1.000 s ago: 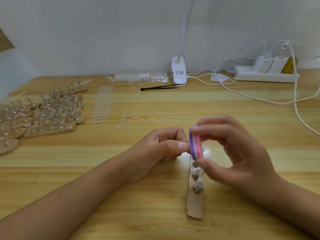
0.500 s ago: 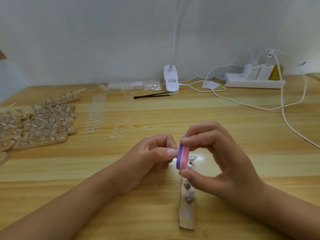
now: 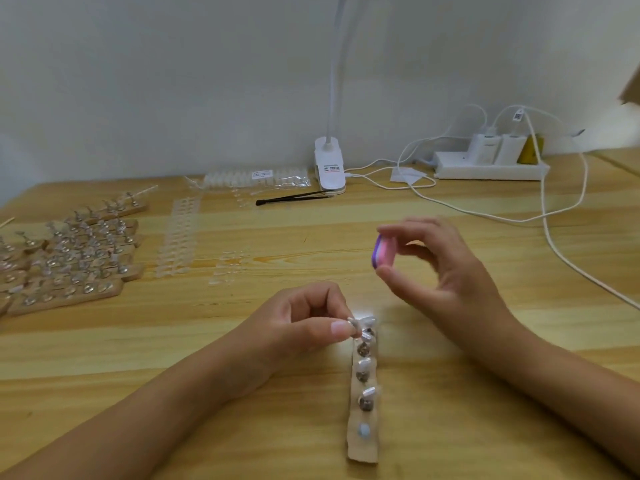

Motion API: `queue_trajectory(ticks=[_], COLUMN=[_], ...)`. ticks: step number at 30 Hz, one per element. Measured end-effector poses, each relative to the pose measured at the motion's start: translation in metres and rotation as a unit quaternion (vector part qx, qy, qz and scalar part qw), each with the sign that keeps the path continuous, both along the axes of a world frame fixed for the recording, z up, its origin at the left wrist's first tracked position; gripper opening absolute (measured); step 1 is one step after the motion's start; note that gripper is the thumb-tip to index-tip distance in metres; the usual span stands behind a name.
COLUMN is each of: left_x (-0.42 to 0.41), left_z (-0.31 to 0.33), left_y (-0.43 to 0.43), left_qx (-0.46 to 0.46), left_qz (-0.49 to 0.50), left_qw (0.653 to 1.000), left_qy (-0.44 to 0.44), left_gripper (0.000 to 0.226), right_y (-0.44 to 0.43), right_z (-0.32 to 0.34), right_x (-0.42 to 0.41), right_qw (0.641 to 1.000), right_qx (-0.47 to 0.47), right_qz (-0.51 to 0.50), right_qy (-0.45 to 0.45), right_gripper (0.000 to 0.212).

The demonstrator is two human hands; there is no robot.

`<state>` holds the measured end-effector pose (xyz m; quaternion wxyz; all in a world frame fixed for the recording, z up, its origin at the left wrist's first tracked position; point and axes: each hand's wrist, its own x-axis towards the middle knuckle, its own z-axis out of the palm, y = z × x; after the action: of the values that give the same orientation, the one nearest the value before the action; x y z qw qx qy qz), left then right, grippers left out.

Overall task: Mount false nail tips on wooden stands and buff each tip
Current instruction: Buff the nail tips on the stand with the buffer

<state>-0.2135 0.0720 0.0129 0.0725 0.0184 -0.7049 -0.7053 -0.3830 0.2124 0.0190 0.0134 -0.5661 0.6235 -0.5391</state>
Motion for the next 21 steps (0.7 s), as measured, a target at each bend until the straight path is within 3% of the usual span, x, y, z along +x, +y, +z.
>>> queue_trajectory(ticks=[4, 11, 14, 16, 21], left_x=[0.0, 0.0, 0.0, 0.0, 0.001], left_z=[0.002, 0.007, 0.008, 0.009, 0.012], left_y=[0.001, 0.003, 0.005, 0.005, 0.006], left_qx=[0.006, 0.054, 0.065, 0.069, 0.054], left_qz=[0.014, 0.018, 0.022, 0.022, 0.025], left_qw=[1.0, 0.998, 0.998, 0.997, 0.998], left_qy=[-0.009, -0.001, 0.003, 0.004, 0.0], left_gripper=[0.026, 0.044, 0.038, 0.036, 0.019], right_y=[0.0, -0.001, 0.008, 0.015, 0.019], right_z=[-0.009, -0.01, 0.007, 0.022, 0.035], right_x=[-0.02, -0.018, -0.004, 0.012, 0.041], right_qw=[0.982, 0.963, 0.988, 0.993, 0.982], right_qx=[0.117, 0.215, 0.113, 0.045, 0.041], right_qz=[-0.072, -0.079, -0.043, -0.001, 0.017], right_qy=[0.126, 0.14, 0.095, 0.111, 0.185], right_gripper=[0.044, 0.042, 0.028, 0.02, 0.018])
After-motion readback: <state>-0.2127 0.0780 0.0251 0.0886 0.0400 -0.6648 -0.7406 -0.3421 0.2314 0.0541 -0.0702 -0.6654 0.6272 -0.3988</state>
